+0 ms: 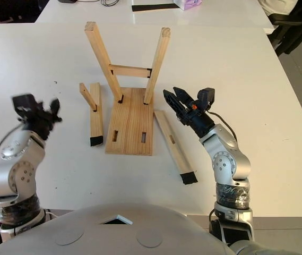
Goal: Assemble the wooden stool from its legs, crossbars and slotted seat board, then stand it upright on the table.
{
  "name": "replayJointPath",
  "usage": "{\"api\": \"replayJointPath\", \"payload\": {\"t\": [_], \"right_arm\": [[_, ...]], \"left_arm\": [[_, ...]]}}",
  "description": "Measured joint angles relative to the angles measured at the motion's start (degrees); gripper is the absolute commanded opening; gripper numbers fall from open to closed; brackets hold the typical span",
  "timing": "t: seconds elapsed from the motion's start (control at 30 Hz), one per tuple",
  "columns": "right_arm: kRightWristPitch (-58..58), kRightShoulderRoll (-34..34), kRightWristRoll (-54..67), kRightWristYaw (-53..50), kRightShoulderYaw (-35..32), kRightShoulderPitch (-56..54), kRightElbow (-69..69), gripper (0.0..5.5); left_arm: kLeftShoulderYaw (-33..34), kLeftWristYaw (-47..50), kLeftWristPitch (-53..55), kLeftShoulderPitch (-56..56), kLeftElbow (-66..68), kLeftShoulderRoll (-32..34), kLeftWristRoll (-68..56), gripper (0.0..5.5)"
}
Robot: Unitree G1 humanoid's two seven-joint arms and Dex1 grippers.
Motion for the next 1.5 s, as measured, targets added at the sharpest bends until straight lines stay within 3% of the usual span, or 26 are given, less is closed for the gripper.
{"api": "replayJointPath", "payload": {"t": [0.1, 0.37, 0.8, 1.3, 1.5], "right_arm": [[-0.09, -0.03, -0.12, -0.01, 0.04, -0.18, 0.01, 2.57], [1.42, -2.92, 0.02, 1.23, 0.08, -1.76, 0.46, 2.57], [2.94, -3.64, -0.07, 2.43, 2.3, -5.24, 3.09, 2.57], [1.38, -0.91, -0.78, 1.32, 3.08, -3.73, 3.01, 2.57], [0.42, 1.1, -1.13, 0.03, 4.26, -2.52, 1.83, 2.57]], "left_arm": [[-4.55, -2.04, 2.74, -0.96, -2.5, 0.44, -1.01, 2.84], [-4.95, 4.33, 15.02, -2.8, -8.25, -7.41, -0.3, 3.99], [-9.26, 5.55, 15.99, -5.53, -3.07, -11.57, 3.09, 3.99], [-11.4, 0.56, 17.91, -4.35, -0.9, -5.81, 5.7, 3.99], [-10.72, -3.25, 17.77, -3.68, -0.94, -2.15, 5.5, 3.08]]}}
